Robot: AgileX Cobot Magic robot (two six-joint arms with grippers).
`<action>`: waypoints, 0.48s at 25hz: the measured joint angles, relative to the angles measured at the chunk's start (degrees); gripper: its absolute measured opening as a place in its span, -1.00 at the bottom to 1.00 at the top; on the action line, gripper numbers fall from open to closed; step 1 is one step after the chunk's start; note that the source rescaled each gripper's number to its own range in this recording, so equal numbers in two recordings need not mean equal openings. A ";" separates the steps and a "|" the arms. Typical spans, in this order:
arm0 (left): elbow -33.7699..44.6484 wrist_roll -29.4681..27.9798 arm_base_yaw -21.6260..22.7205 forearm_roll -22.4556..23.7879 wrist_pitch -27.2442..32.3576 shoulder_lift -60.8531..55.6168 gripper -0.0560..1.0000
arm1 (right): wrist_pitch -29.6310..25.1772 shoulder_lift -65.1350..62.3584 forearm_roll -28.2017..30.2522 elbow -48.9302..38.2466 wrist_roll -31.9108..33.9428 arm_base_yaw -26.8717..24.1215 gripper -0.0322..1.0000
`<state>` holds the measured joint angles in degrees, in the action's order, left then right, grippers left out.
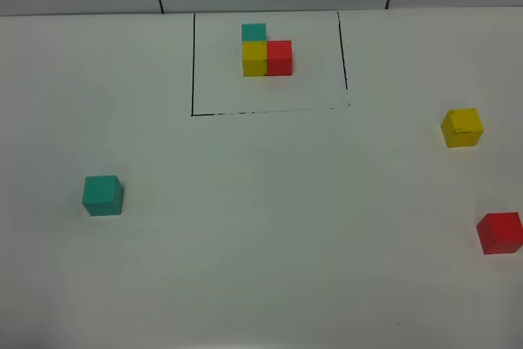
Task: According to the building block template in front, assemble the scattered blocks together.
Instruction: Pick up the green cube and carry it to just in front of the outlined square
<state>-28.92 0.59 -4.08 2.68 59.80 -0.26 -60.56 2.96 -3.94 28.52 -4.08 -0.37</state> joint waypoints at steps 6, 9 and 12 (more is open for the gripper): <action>0.00 0.00 0.00 0.00 0.00 0.00 0.92 | 0.00 0.00 0.00 0.00 0.05 0.00 0.48; 0.00 0.00 0.00 0.00 0.00 0.00 0.92 | 0.00 0.00 0.00 0.00 0.05 0.00 0.48; 0.00 0.00 0.00 0.06 0.00 0.00 0.92 | 0.00 0.00 0.00 0.00 0.05 0.00 0.48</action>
<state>-28.92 0.59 -4.08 2.74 59.80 -0.26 -60.56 2.96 -3.94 28.52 -4.02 -0.37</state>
